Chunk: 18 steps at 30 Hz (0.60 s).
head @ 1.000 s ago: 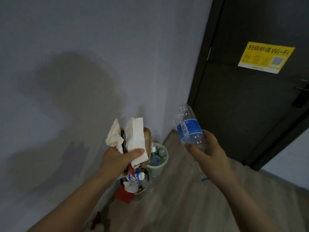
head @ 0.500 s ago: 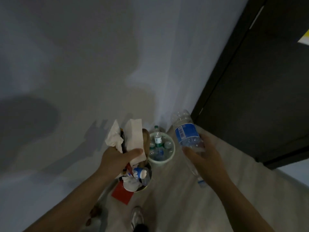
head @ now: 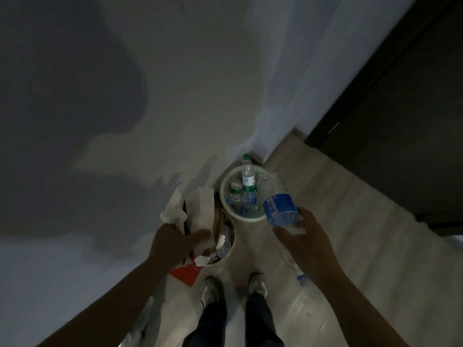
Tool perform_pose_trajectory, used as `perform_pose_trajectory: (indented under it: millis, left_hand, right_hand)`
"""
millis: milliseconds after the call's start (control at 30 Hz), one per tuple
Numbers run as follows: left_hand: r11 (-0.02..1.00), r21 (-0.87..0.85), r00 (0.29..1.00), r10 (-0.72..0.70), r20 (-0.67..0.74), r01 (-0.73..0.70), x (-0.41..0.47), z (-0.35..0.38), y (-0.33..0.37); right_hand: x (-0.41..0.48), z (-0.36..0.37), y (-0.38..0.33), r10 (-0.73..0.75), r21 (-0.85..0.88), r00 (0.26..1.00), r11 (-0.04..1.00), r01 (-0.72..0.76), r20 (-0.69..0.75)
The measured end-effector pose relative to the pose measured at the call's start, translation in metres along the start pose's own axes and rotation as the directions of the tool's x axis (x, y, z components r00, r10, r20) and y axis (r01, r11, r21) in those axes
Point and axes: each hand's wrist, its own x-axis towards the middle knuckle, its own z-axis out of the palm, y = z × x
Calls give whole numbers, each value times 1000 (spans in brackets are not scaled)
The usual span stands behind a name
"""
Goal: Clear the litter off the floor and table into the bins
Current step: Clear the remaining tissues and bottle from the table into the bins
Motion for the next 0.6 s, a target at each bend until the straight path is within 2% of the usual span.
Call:
perform_pose_trajectory:
  millis: [100,300,500,600]
  left_hand:
    - [996,-3,996,-86,-30,86,26,18,-25]
    - [973,150,983,-163,-83,174,72,53,-74]
    - [941,113,947,-312,-77,319,106,75,-120]
    - [929,112,934,-343,-103,353,116,86,-143]
  right_hand:
    - [32,13,21,21,-32,999,999,-20,49]
    - [79,34,62,42,-72,992,997,-33,122]
    - [108,62,101,96,-171,978,983,-65,183]
    - [117,79,118,121,-205,966,976,-74,228]
